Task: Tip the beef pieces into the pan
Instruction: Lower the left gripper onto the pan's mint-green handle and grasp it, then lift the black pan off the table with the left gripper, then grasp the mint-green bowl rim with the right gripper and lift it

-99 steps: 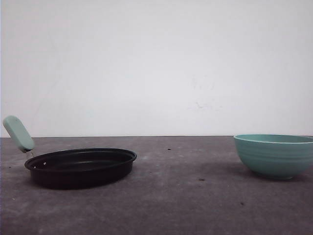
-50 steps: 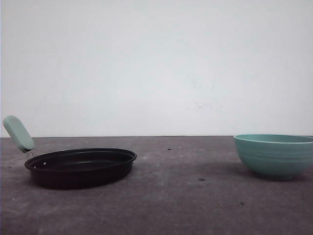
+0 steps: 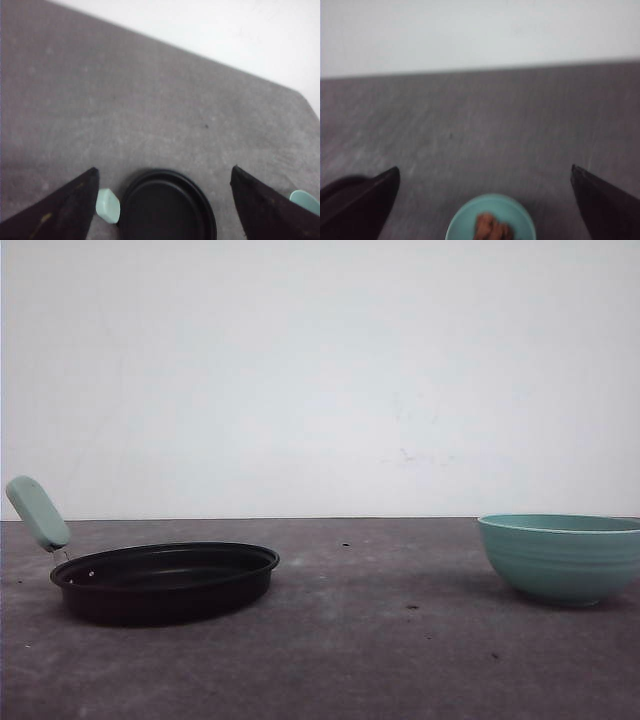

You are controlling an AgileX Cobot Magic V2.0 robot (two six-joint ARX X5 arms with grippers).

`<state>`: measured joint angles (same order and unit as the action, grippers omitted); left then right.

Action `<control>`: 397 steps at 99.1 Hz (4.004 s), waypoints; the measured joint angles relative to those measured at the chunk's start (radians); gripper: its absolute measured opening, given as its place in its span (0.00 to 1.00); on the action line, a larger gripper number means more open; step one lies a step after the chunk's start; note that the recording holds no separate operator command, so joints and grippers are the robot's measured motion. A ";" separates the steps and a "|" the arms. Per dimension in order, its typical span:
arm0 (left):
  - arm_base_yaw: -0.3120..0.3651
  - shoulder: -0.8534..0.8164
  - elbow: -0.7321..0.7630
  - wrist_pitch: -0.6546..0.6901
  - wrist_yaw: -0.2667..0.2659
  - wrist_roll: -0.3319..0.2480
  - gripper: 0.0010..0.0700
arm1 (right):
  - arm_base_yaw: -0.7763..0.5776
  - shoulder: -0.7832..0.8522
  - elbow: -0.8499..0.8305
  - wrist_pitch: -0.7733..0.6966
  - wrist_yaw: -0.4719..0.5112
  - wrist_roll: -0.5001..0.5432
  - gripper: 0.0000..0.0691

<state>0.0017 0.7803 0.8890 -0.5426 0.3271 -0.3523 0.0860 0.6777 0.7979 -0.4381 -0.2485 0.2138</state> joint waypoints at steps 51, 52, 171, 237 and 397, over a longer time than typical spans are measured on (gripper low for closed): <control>0.000 0.153 0.000 0.047 0.065 -0.050 0.85 | 0.000 0.010 0.000 -0.073 -0.061 0.056 0.99; 0.000 0.154 0.000 0.046 0.065 -0.050 0.85 | 0.000 0.010 0.000 -0.073 -0.061 0.056 0.99; -0.034 0.689 -0.147 0.363 0.065 -0.200 0.84 | 0.000 0.010 0.000 -0.118 -0.063 0.052 0.99; -0.116 0.727 -0.147 0.383 0.017 -0.213 0.06 | 0.000 0.010 0.000 -0.204 -0.063 0.053 0.99; -0.208 0.291 -0.152 0.263 0.192 -0.411 0.06 | -0.121 0.621 0.001 -0.057 -0.141 0.158 0.48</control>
<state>-0.2066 1.0710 0.7372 -0.2798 0.5194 -0.7635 -0.0345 1.2991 0.7986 -0.4950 -0.3897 0.3721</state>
